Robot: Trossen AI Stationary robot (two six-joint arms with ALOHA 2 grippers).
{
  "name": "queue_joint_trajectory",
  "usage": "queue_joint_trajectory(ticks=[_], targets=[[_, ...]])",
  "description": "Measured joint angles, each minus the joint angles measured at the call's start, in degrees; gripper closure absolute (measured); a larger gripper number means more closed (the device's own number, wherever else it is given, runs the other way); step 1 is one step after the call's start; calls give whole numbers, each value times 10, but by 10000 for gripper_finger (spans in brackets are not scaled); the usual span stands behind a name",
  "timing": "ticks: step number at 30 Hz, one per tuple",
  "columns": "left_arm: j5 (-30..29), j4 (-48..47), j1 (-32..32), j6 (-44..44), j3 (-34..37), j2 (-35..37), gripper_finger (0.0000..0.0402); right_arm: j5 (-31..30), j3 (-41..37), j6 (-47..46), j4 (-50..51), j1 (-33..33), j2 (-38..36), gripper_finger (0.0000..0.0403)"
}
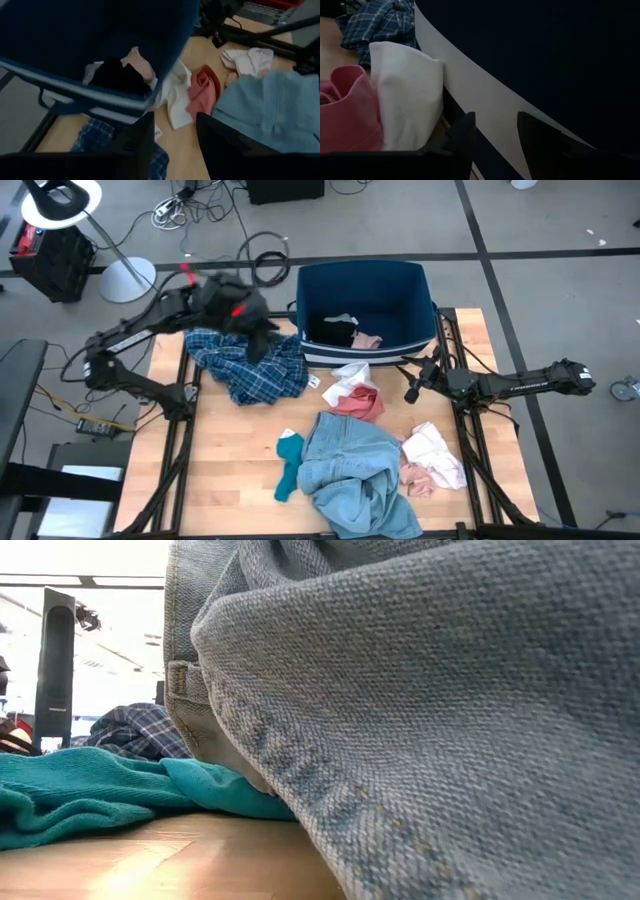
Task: Sort clothes
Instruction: Put the pink underwear into the blue laundry bin
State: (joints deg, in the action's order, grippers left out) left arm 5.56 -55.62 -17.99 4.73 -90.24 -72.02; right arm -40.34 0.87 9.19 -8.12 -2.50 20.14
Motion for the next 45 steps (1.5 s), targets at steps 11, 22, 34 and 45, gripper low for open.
queue_joint_trajectory(ticks=[11,22,34,45], targets=[[-4,121,42,30,295,216,251,0,0,0,0,0,0,255],[-13,220,41,-1,460,341,251,0,0,0,0,0,0,255],[-12,224,41,0,486,346,251,0,0,0,0,0,0,255],[-11,216,41,0,486,345,251,0,0,0,0,0,0,255]])
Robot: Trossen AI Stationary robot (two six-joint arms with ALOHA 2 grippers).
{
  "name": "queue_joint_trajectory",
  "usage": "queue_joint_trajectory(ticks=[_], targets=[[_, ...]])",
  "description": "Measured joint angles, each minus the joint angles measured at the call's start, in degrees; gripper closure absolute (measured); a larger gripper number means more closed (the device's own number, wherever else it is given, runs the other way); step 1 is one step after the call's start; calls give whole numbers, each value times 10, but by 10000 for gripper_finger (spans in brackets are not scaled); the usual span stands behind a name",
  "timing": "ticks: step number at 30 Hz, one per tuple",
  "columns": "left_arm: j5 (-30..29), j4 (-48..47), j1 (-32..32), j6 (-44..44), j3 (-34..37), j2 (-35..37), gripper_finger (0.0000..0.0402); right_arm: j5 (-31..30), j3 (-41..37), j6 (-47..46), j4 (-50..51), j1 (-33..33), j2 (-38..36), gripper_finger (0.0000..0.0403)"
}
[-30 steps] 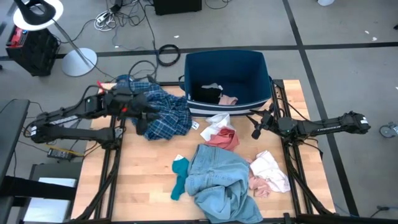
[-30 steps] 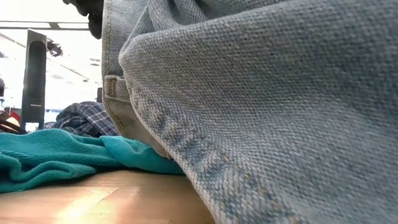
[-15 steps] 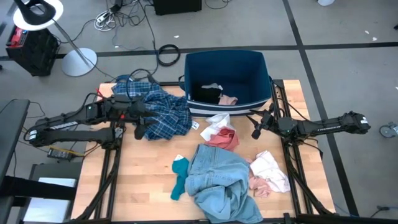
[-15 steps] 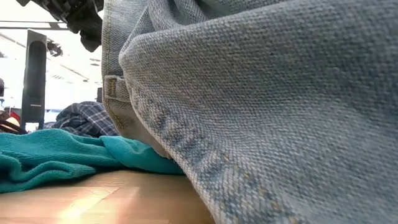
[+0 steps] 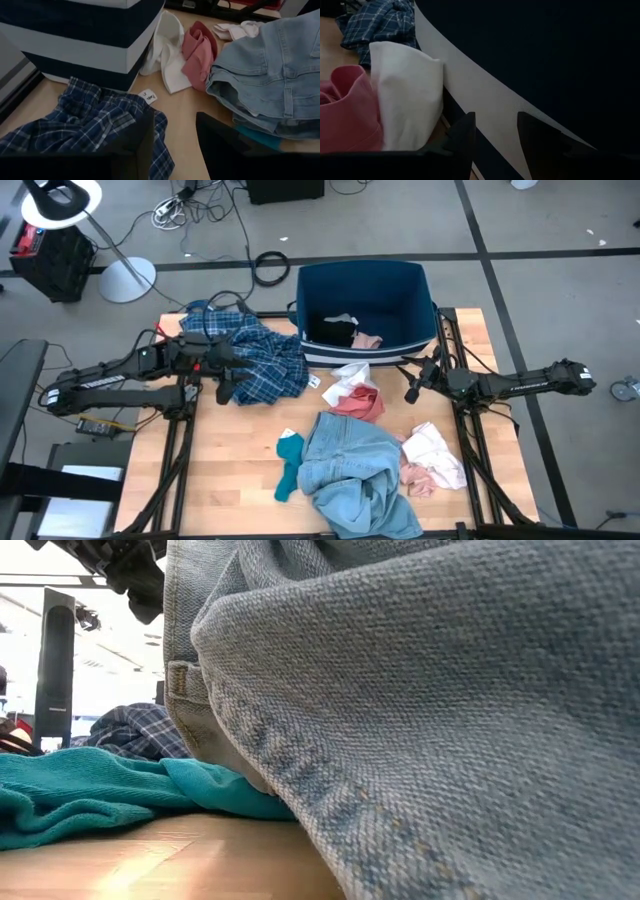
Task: Sort clothes
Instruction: Put the pink underwear into the blue laundry bin
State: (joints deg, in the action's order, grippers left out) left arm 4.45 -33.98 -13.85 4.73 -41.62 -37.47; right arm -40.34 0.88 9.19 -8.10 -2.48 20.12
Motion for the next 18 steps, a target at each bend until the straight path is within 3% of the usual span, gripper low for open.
queue_joint_trajectory(ticks=[4,11,18], targets=[[1,26,0,-3,30,9,251,0,0,-11,-11,0,0,255],[1,141,0,-16,153,30,251,11,0,-77,-28,0,0,255],[2,197,0,-13,228,35,251,138,0,-134,-46,-9,0,259]])
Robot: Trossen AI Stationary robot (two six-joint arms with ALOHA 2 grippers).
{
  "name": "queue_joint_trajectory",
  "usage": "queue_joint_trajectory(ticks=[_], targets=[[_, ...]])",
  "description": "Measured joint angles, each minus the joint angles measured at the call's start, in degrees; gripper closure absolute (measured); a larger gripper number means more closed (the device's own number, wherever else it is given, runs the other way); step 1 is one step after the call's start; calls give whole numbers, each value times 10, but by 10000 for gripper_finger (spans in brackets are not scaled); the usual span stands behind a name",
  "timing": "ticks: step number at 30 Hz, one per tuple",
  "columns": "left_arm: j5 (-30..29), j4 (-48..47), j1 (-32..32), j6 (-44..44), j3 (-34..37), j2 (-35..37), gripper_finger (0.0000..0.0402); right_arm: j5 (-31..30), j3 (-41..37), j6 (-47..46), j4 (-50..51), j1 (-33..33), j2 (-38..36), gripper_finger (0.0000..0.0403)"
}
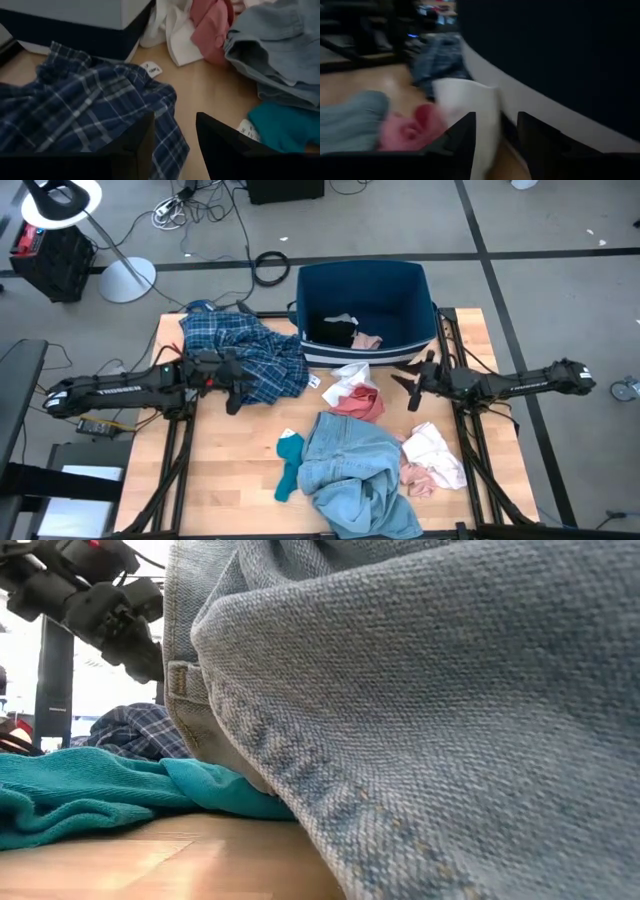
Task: Sort clothes
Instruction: Put the pink underwear into the blue laundry bin
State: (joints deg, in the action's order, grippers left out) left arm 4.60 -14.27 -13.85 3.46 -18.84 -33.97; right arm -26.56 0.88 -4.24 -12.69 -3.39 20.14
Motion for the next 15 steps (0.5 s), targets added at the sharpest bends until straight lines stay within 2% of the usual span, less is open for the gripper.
queue_joint_trajectory(ticks=[4,8,15], targets=[[16,0,0,2,4,0,251,20,8,-18,-13,-29,8,270],[34,0,0,2,4,3,251,19,59,-15,11,-69,43,282],[44,-6,0,12,4,3,251,3,193,-38,137,-109,158,297]])
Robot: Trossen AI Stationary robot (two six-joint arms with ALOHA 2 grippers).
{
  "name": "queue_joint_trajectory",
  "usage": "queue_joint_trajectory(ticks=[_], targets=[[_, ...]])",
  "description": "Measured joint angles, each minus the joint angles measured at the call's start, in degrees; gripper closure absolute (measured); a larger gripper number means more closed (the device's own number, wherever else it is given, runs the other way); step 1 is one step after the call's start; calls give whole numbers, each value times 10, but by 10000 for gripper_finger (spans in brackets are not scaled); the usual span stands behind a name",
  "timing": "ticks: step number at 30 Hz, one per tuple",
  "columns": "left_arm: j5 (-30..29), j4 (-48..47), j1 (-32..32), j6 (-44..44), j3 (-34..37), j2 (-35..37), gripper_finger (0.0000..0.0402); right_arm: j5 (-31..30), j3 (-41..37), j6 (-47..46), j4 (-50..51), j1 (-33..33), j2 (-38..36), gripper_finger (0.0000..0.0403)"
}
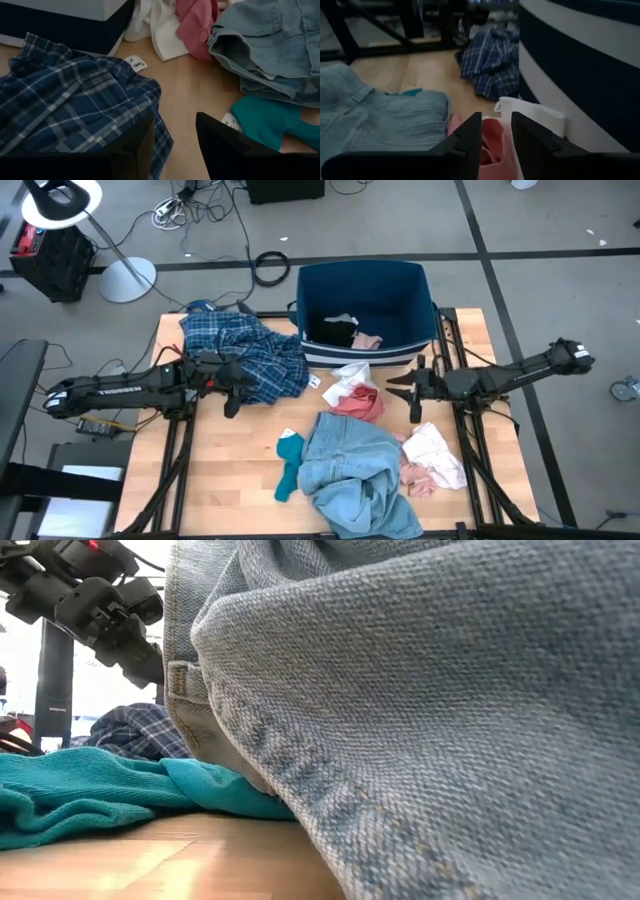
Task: Sort clothes
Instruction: Put the pink underwear into the blue laundry bin
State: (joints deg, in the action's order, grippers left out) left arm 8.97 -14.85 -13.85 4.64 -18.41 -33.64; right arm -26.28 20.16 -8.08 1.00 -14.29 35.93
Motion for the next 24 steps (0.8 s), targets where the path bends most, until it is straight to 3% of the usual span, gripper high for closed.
queue_joint_trajectory(ticks=[7,15,24], targets=[[3,-4,0,-8,0,5,251,-9,144,-8,107,2,159,297],[9,-21,0,-29,1,57,251,-21,289,-14,233,18,277,286],[31,23,0,-12,82,153,251,5,345,-86,341,25,345,238]])
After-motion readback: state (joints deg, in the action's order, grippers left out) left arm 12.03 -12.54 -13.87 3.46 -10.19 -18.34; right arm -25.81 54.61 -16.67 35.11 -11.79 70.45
